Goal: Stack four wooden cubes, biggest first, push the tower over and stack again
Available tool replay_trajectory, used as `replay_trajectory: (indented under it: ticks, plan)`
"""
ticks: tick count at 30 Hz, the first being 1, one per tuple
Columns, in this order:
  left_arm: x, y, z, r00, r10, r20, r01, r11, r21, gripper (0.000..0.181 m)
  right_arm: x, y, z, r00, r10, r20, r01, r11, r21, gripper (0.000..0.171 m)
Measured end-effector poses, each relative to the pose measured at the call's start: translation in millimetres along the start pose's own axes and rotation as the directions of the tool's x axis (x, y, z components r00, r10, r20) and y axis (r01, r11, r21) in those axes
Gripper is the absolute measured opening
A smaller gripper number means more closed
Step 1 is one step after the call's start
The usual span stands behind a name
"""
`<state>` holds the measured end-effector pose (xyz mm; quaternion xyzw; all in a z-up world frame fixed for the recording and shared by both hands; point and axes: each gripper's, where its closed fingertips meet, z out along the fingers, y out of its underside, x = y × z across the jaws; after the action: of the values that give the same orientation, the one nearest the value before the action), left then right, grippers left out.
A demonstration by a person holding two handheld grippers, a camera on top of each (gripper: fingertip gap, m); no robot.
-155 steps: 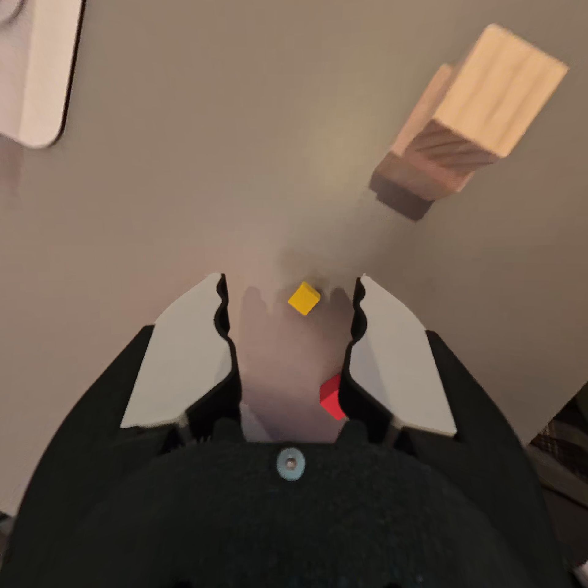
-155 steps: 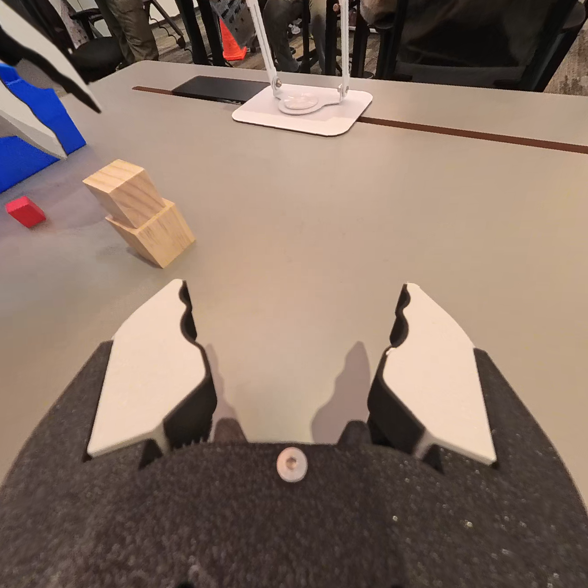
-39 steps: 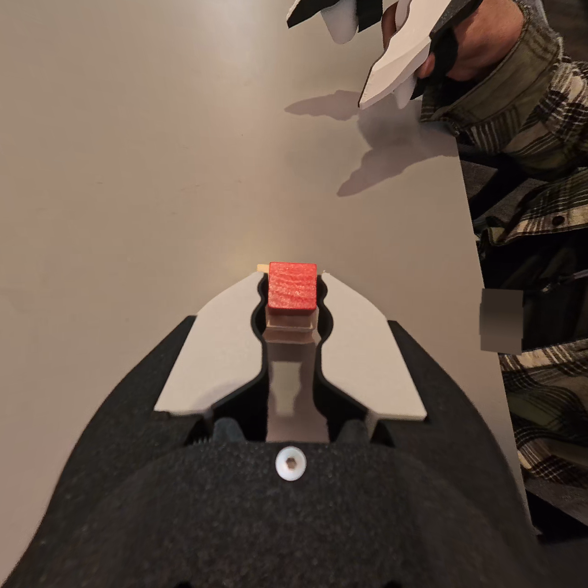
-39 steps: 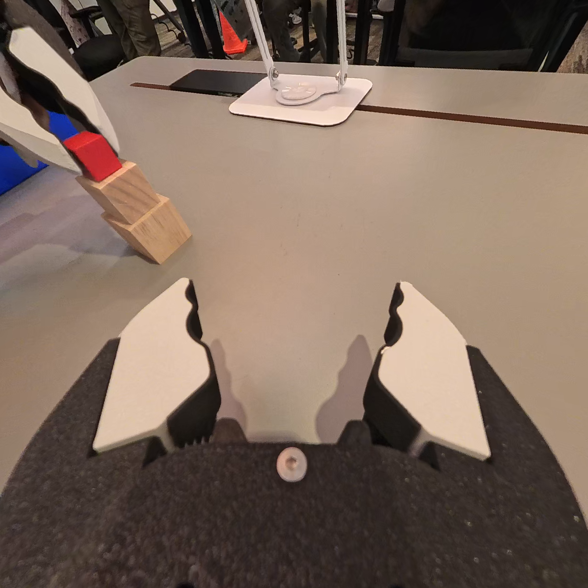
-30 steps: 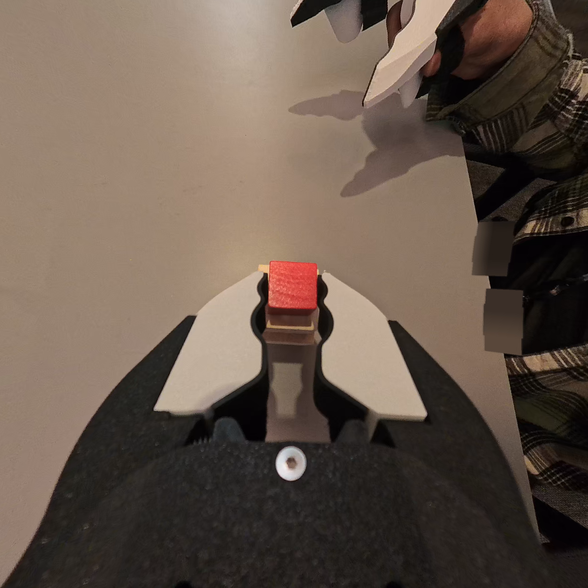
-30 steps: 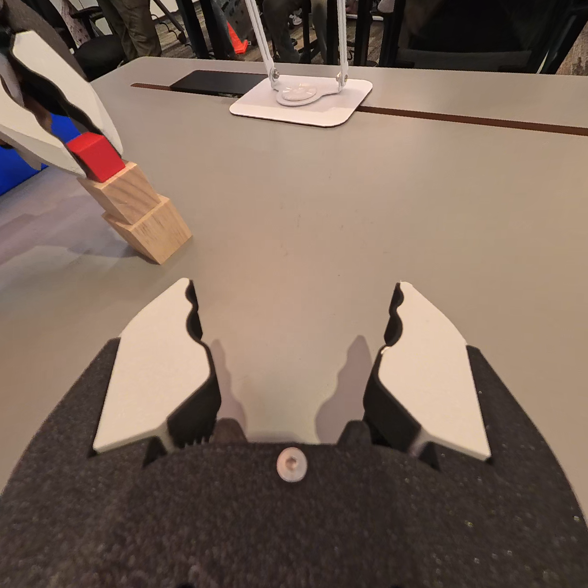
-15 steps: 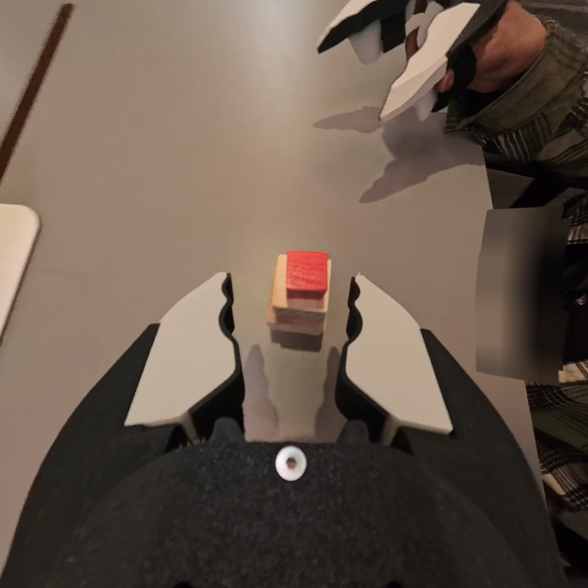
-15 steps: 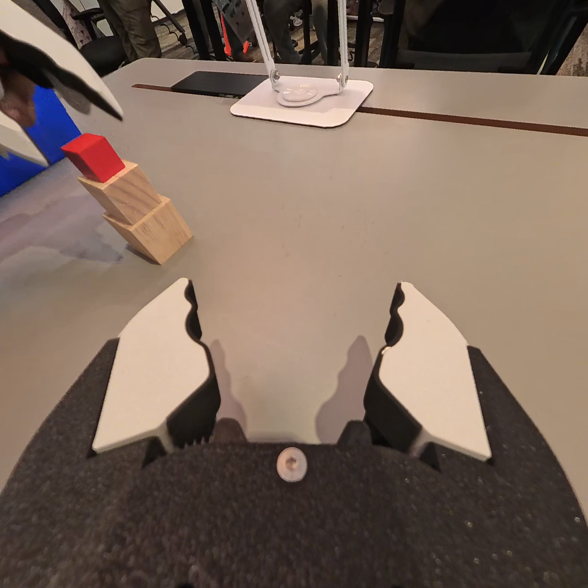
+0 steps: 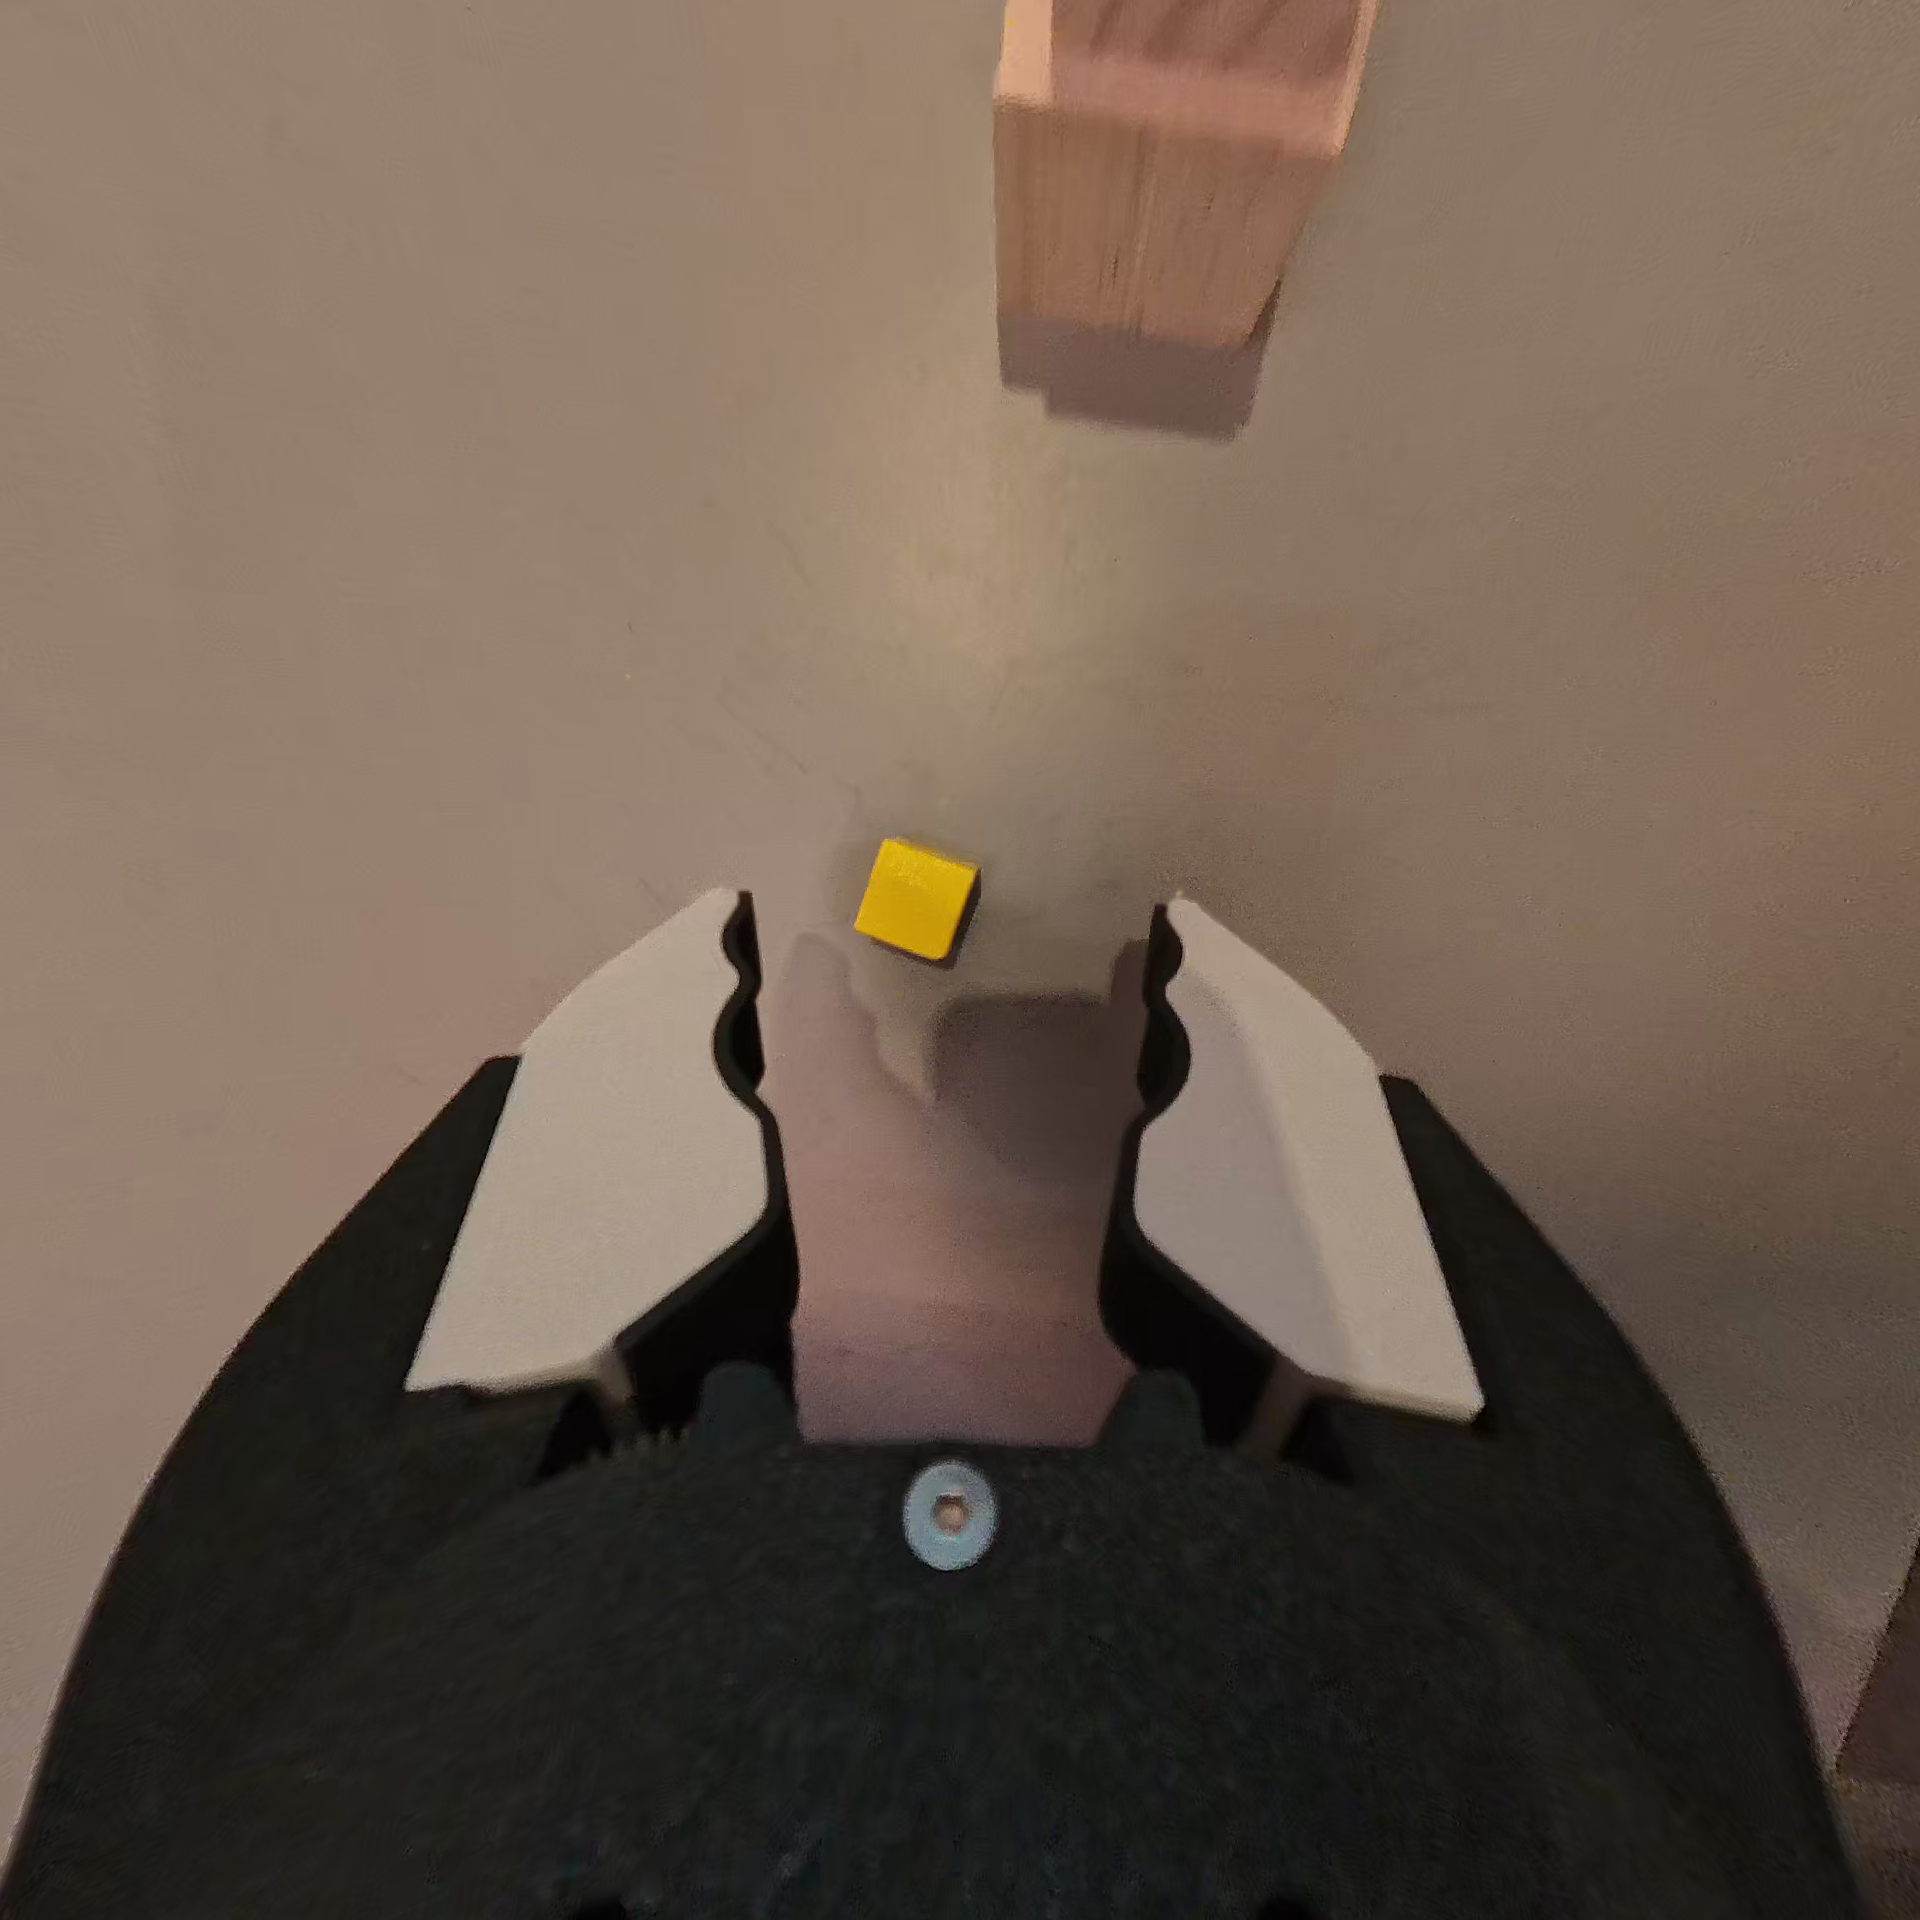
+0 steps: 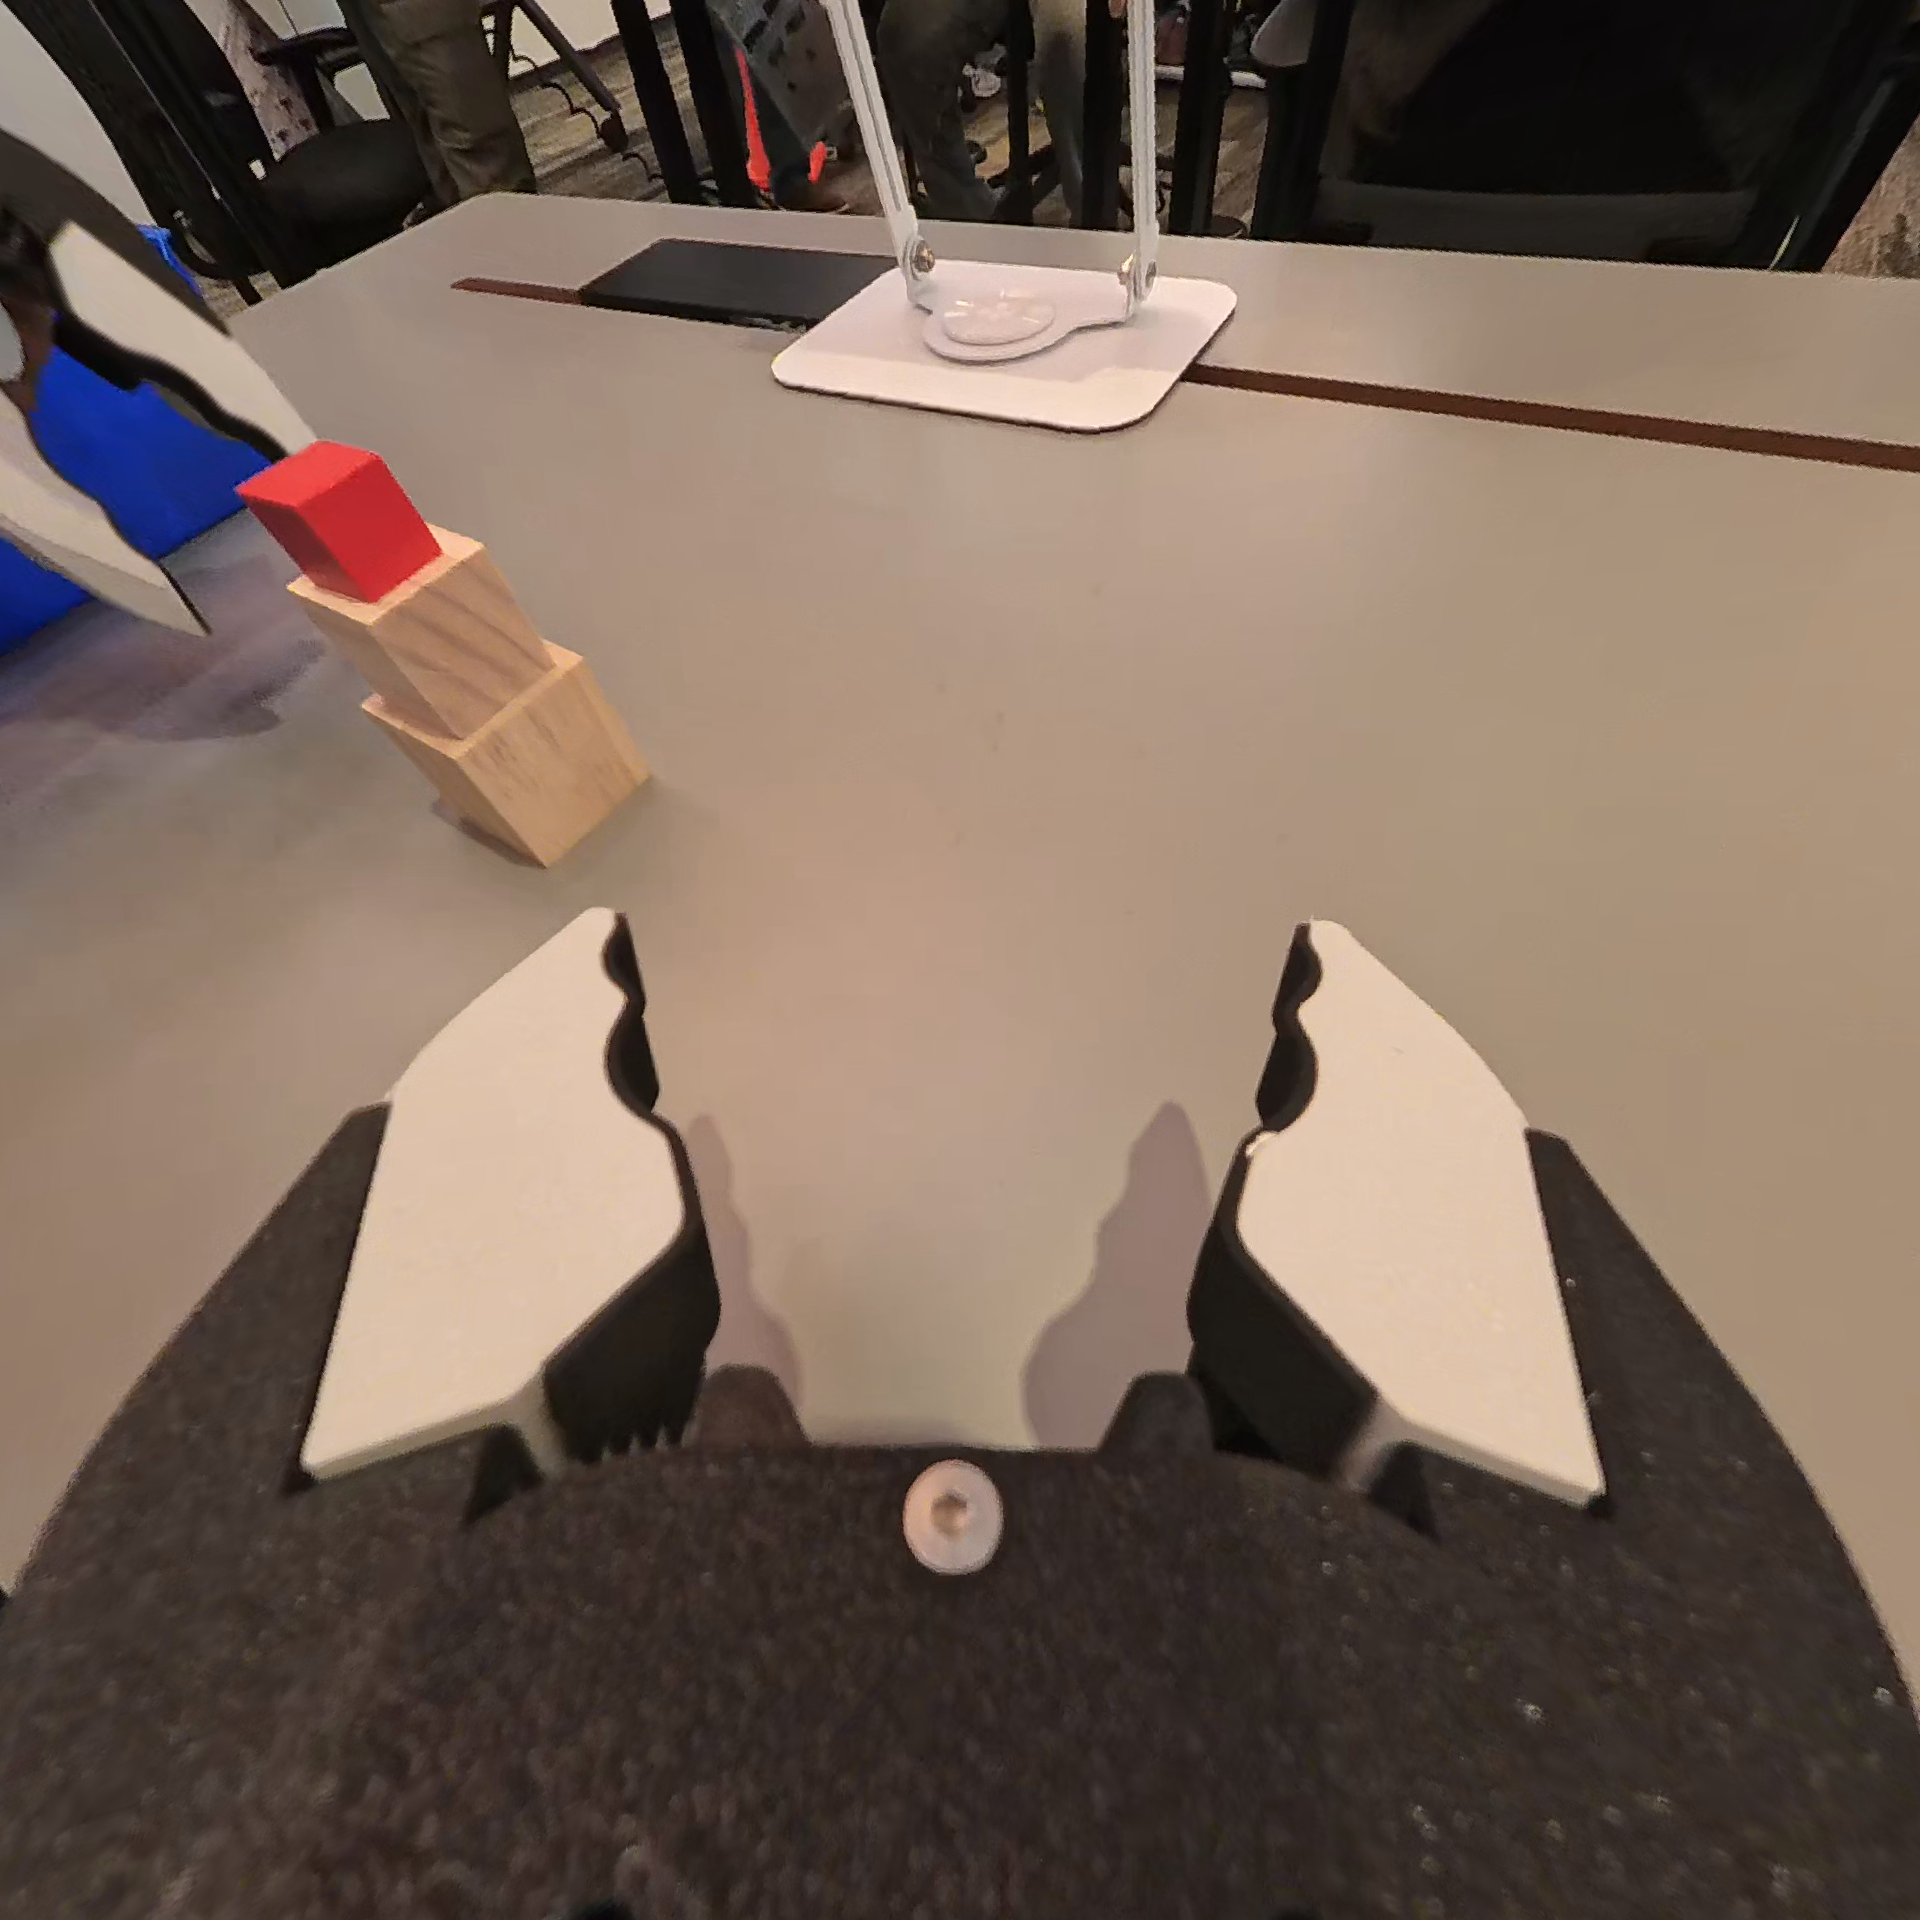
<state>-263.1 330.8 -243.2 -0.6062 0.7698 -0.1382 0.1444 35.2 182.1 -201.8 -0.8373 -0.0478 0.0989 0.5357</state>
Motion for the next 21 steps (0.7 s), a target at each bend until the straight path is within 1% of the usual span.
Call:
replay_trajectory:
  ticks: [2,5,10,17,21]
  plan:
    - [-2,5,6,1.0,0.022,-0.007,-0.023,0.999,-0.034,0.068,1,-1,-1,1.0,-0.002,-0.006,0.002,1.0,0.002,0.114]
    - [-3,2,10,0.999,0.04,-0.028,-0.041,0.999,-0.034,0.058,2,-1,0,1.0,-0.003,-0.01,0.003,1.0,0.001,0.114]
    - [-4,3,15,0.997,0.067,-0.041,-0.069,0.997,-0.044,0.048,3,3,3,1.0,0.003,-0.006,-0.003,1.0,-0.01,0.114]
    - [-8,12,23,0.995,0.083,-0.05,-0.087,0.991,-0.101,0.044,5,5,3,1.0,0.006,-0.009,-0.006,1.0,-0.014,0.114]
    - [-8,11,27,0.995,0.076,-0.061,-0.082,0.991,-0.102,0.039,6,5,3,1.0,0.009,-0.011,-0.009,1.0,-0.012,0.114]
